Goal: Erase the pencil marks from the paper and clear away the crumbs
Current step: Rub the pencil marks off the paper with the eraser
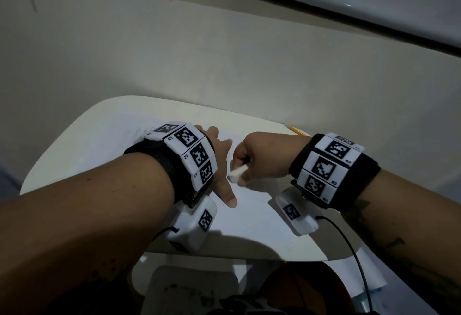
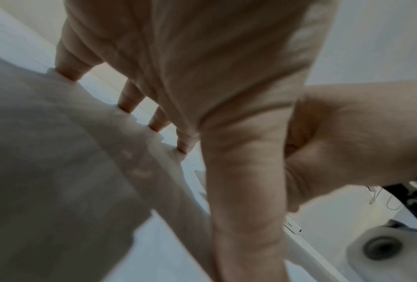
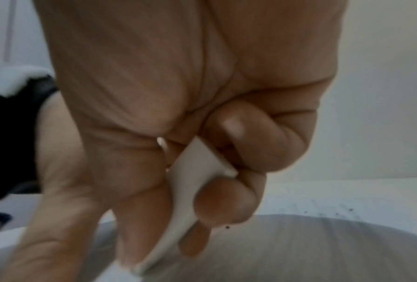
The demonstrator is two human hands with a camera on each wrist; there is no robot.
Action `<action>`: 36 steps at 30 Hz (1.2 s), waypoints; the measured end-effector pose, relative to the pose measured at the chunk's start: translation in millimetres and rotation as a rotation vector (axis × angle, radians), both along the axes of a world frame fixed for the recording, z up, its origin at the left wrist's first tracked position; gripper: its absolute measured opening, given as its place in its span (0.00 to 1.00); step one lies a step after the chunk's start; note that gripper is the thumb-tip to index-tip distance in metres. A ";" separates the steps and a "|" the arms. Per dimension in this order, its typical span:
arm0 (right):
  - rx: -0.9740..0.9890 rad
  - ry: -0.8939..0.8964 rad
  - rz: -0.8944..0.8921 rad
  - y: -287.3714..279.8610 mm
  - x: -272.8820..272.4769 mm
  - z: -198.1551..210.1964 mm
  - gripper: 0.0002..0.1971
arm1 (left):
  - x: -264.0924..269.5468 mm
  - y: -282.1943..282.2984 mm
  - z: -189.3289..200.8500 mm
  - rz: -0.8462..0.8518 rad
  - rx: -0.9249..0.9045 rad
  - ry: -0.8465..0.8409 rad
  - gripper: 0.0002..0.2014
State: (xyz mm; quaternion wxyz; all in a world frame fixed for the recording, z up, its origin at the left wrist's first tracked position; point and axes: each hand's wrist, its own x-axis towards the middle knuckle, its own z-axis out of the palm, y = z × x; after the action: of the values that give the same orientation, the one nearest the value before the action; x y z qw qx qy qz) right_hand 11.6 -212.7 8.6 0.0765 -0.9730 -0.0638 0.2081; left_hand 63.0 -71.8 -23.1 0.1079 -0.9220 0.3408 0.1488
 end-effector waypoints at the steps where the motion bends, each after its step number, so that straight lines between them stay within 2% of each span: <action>1: 0.010 0.032 0.005 0.0 -2.1 0.7 0.08 | 0.2 -0.4 0.4 0.002 0.004 0.002 0.64; 3: -0.004 0.019 0.007 0.1 -1.0 1.4 0.09 | 0.1 -0.6 1.5 0.011 0.006 0.006 0.66; 8: -0.089 -0.163 -0.091 -3.5 10.2 -0.8 0.12 | -0.9 0.8 -0.5 0.002 0.014 -0.023 0.70; 14: -0.022 0.053 0.021 -1.9 -5.5 1.4 0.07 | -1.8 0.2 3.1 0.014 0.018 -0.006 0.70; 21: -0.095 -0.166 -0.058 -3.4 8.7 -2.9 0.13 | -1.7 2.7 2.0 0.014 0.019 -0.018 0.70; 26: -0.013 0.051 0.004 -5.5 -7.7 -1.2 0.09 | -1.7 0.1 3.4 0.023 0.033 0.004 0.71; 32: -0.122 -0.171 -0.085 -6.0 11.8 -3.1 0.13 | -4.7 1.3 3.4 0.016 0.023 -0.006 0.66; 36: -0.095 -0.115 -0.052 -5.4 6.0 -3.0 0.11 | -4.8 1.6 4.0 0.019 0.022 -0.011 0.65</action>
State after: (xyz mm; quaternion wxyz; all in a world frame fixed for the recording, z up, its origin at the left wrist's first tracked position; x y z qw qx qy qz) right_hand 17.7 -218.2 5.6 0.0319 -0.9872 -0.0329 0.1526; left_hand 58.2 -70.2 -19.1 0.1187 -0.9248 0.3296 0.1485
